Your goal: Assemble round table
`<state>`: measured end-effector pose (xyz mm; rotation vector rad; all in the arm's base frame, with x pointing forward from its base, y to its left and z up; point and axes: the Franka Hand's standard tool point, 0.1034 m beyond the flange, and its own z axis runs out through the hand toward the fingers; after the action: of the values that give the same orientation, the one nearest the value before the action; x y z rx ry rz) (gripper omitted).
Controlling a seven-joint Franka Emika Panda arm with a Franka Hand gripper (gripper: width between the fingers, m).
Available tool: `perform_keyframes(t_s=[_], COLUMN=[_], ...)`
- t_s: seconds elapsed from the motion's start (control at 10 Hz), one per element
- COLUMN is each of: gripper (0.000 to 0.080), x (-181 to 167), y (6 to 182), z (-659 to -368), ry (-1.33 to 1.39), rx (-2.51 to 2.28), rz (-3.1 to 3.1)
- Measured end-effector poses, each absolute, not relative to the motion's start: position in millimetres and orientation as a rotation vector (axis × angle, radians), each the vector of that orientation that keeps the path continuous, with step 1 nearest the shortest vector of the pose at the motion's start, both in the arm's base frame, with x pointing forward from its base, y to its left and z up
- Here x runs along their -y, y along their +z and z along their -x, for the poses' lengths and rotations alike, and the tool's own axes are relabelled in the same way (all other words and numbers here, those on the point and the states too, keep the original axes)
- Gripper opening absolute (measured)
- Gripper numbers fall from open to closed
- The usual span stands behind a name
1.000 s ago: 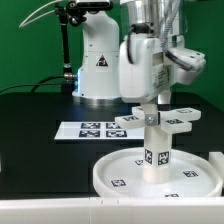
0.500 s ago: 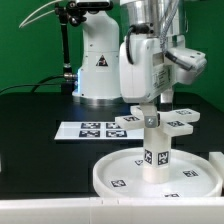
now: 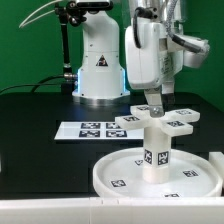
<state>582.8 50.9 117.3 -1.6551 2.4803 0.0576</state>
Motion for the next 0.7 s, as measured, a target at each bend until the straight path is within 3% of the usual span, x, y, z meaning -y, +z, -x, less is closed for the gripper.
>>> perform_keyframes(t_s=[0.7], gripper=[0.0649], x=[-58.2], y=[120.4], z=[-587.4], ry=[-0.009], rx=[-1.797], rz=[2.407])
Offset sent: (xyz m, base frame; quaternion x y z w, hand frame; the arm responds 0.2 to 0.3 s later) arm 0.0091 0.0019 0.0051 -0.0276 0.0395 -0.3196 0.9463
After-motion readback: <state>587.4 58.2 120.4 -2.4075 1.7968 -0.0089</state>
